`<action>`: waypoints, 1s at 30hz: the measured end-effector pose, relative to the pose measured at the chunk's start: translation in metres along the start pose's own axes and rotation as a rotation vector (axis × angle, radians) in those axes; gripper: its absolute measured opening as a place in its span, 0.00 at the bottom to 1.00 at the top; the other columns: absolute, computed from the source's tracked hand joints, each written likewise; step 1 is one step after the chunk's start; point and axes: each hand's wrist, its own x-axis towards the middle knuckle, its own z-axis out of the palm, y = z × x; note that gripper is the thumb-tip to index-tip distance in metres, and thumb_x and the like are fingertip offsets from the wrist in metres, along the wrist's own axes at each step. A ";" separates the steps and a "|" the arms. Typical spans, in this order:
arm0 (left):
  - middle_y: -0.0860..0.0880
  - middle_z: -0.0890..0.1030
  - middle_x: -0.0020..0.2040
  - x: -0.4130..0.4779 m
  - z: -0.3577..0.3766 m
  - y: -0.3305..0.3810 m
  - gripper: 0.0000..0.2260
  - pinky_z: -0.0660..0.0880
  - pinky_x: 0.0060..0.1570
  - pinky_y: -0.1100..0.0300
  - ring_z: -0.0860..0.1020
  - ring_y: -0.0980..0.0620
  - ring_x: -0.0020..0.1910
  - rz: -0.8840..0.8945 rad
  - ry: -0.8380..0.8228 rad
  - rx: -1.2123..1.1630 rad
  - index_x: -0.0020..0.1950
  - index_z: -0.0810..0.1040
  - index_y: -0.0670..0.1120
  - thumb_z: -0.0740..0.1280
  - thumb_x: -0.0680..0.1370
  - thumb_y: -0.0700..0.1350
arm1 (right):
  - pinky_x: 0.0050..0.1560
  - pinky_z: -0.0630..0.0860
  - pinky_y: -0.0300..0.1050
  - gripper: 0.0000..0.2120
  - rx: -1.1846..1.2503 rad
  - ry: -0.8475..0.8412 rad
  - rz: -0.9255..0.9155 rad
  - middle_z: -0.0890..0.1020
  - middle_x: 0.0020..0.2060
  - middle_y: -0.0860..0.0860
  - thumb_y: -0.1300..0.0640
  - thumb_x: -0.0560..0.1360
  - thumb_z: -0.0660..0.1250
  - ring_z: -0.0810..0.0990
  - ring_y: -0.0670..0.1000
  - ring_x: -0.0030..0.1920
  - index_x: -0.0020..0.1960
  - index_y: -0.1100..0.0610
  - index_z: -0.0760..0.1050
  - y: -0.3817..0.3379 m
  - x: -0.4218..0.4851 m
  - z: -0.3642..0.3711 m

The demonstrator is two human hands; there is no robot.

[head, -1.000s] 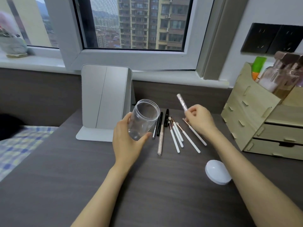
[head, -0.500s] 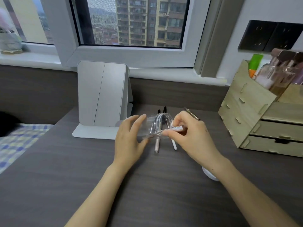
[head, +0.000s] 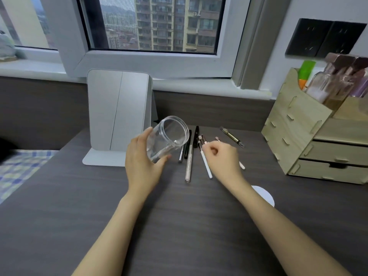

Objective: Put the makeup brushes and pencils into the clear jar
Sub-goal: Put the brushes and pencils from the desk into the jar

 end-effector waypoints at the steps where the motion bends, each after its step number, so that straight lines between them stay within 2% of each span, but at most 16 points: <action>1: 0.43 0.76 0.58 0.000 0.000 -0.001 0.33 0.67 0.52 0.55 0.73 0.44 0.55 -0.016 0.016 -0.007 0.64 0.69 0.45 0.78 0.63 0.40 | 0.42 0.74 0.46 0.08 -0.060 -0.048 0.024 0.77 0.27 0.49 0.56 0.75 0.64 0.78 0.50 0.34 0.38 0.56 0.79 -0.001 0.003 0.008; 2: 0.43 0.76 0.58 0.001 -0.001 -0.001 0.33 0.67 0.52 0.55 0.73 0.43 0.55 -0.018 0.028 -0.007 0.65 0.69 0.45 0.78 0.63 0.40 | 0.46 0.74 0.47 0.06 -0.091 -0.096 0.047 0.82 0.35 0.53 0.55 0.74 0.66 0.81 0.56 0.43 0.45 0.56 0.79 -0.004 0.006 0.017; 4: 0.43 0.76 0.57 0.001 -0.001 -0.001 0.33 0.68 0.52 0.54 0.73 0.43 0.55 -0.015 0.040 -0.009 0.65 0.69 0.45 0.78 0.63 0.39 | 0.52 0.73 0.48 0.15 -0.183 -0.166 0.082 0.82 0.49 0.57 0.52 0.73 0.68 0.78 0.60 0.55 0.56 0.59 0.75 -0.013 0.012 0.029; 6: 0.43 0.76 0.57 0.000 -0.001 0.000 0.34 0.67 0.52 0.54 0.73 0.43 0.55 -0.001 0.040 -0.006 0.64 0.69 0.45 0.78 0.62 0.39 | 0.54 0.73 0.49 0.20 -0.280 -0.201 0.105 0.79 0.56 0.58 0.52 0.73 0.69 0.76 0.61 0.59 0.59 0.61 0.70 -0.022 0.018 0.038; 8: 0.43 0.76 0.57 0.000 -0.002 0.001 0.34 0.67 0.51 0.55 0.73 0.43 0.54 0.013 0.040 0.002 0.64 0.68 0.46 0.78 0.62 0.39 | 0.53 0.73 0.48 0.22 -0.350 -0.231 0.151 0.78 0.58 0.59 0.54 0.73 0.70 0.76 0.60 0.61 0.61 0.63 0.67 -0.026 0.021 0.046; 11: 0.46 0.76 0.57 0.000 -0.001 0.001 0.34 0.67 0.52 0.55 0.73 0.45 0.55 -0.010 0.059 -0.020 0.64 0.68 0.47 0.78 0.62 0.39 | 0.51 0.74 0.46 0.20 -0.361 -0.247 0.227 0.79 0.58 0.60 0.60 0.74 0.67 0.77 0.60 0.60 0.62 0.65 0.66 -0.022 0.025 0.053; 15: 0.49 0.75 0.57 0.001 -0.001 0.000 0.34 0.66 0.53 0.56 0.73 0.45 0.56 -0.032 0.064 -0.033 0.65 0.69 0.45 0.79 0.62 0.39 | 0.49 0.72 0.46 0.24 -0.132 -0.199 0.276 0.79 0.56 0.59 0.61 0.72 0.66 0.77 0.60 0.58 0.66 0.62 0.64 -0.018 0.028 0.033; 16: 0.48 0.75 0.57 0.001 -0.001 0.000 0.34 0.66 0.53 0.56 0.73 0.45 0.56 -0.034 0.059 -0.033 0.65 0.69 0.45 0.79 0.62 0.39 | 0.47 0.73 0.47 0.25 -0.040 -0.146 0.249 0.79 0.52 0.57 0.61 0.72 0.65 0.79 0.60 0.55 0.68 0.59 0.63 -0.019 0.028 0.021; 18: 0.46 0.76 0.57 0.000 0.000 0.000 0.33 0.66 0.53 0.56 0.73 0.44 0.56 -0.036 0.053 -0.025 0.64 0.70 0.44 0.79 0.62 0.40 | 0.40 0.77 0.51 0.27 0.230 0.018 0.152 0.78 0.41 0.54 0.64 0.72 0.63 0.82 0.59 0.41 0.68 0.53 0.63 -0.026 0.026 -0.009; 20: 0.44 0.76 0.58 0.000 0.001 0.001 0.33 0.66 0.52 0.56 0.73 0.44 0.55 -0.030 0.048 -0.009 0.64 0.70 0.45 0.79 0.62 0.40 | 0.29 0.78 0.45 0.23 0.569 0.231 0.013 0.77 0.38 0.53 0.68 0.74 0.62 0.80 0.51 0.30 0.65 0.52 0.64 -0.038 0.018 -0.039; 21: 0.44 0.76 0.58 0.000 0.001 0.000 0.33 0.66 0.52 0.56 0.73 0.43 0.55 -0.029 0.045 -0.003 0.64 0.70 0.45 0.79 0.62 0.40 | 0.27 0.77 0.41 0.21 0.707 0.329 -0.062 0.77 0.39 0.55 0.69 0.75 0.61 0.79 0.50 0.29 0.63 0.52 0.64 -0.044 0.012 -0.052; 23: 0.44 0.76 0.59 0.000 0.003 -0.001 0.34 0.65 0.53 0.57 0.73 0.44 0.56 -0.021 0.032 0.007 0.65 0.70 0.45 0.79 0.62 0.40 | 0.30 0.77 0.38 0.20 0.853 0.456 -0.200 0.77 0.41 0.58 0.70 0.76 0.62 0.78 0.51 0.32 0.62 0.52 0.62 -0.055 0.002 -0.066; 26: 0.45 0.75 0.60 0.000 0.005 -0.005 0.34 0.65 0.53 0.59 0.73 0.45 0.56 0.008 0.009 0.033 0.65 0.69 0.47 0.79 0.62 0.40 | 0.36 0.79 0.40 0.20 0.856 0.397 -0.310 0.76 0.39 0.54 0.70 0.76 0.63 0.78 0.51 0.35 0.62 0.53 0.62 -0.060 -0.005 -0.053; 28: 0.45 0.75 0.60 0.000 0.006 -0.007 0.34 0.64 0.54 0.60 0.72 0.46 0.57 0.045 -0.005 0.055 0.65 0.68 0.48 0.79 0.63 0.41 | 0.39 0.80 0.42 0.17 0.718 0.284 -0.362 0.77 0.38 0.48 0.66 0.76 0.64 0.80 0.51 0.35 0.61 0.53 0.66 -0.055 -0.007 -0.033; 30: 0.44 0.75 0.60 0.000 0.005 -0.008 0.33 0.64 0.54 0.61 0.72 0.46 0.57 0.083 -0.009 0.071 0.65 0.68 0.48 0.78 0.64 0.41 | 0.43 0.79 0.44 0.11 0.496 0.200 -0.457 0.79 0.40 0.46 0.62 0.75 0.65 0.81 0.50 0.39 0.57 0.54 0.74 -0.046 -0.009 -0.014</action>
